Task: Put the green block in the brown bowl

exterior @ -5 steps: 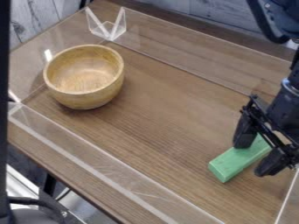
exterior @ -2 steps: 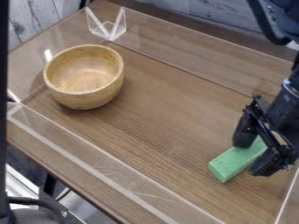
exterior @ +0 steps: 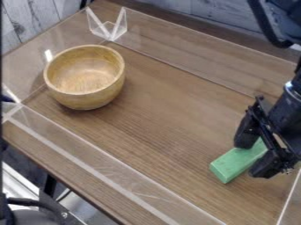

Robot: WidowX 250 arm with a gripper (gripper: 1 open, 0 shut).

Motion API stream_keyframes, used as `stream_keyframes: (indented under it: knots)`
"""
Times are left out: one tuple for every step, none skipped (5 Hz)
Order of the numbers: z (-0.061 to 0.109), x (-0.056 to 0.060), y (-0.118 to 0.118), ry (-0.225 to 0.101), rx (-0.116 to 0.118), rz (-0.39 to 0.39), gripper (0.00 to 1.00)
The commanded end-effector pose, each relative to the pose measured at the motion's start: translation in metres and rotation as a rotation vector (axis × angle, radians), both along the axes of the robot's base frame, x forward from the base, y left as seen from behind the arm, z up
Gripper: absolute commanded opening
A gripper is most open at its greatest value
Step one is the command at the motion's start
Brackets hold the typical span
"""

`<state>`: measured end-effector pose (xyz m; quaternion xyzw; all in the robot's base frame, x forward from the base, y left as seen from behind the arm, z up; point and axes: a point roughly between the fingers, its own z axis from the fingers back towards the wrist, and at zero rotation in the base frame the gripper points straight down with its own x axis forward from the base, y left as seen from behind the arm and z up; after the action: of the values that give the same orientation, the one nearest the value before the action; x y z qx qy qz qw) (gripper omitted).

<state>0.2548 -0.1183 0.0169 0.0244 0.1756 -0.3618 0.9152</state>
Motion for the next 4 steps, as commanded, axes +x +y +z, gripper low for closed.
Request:
stream_keyframes:
  knots:
    - [-0.0232, -0.0177, 0.0115, 0.069, -0.001, -0.016, 1.00]
    - [-0.0216, -0.0196, 0.0112, 0.051, 0.000, 0.006, 1.00]
    - [-0.0199, -0.0218, 0.0112, 0.034, 0.001, 0.029, 1.00]
    - [-0.0182, -0.0275, 0.0127, 0.036, -0.005, 0.030, 1.00]
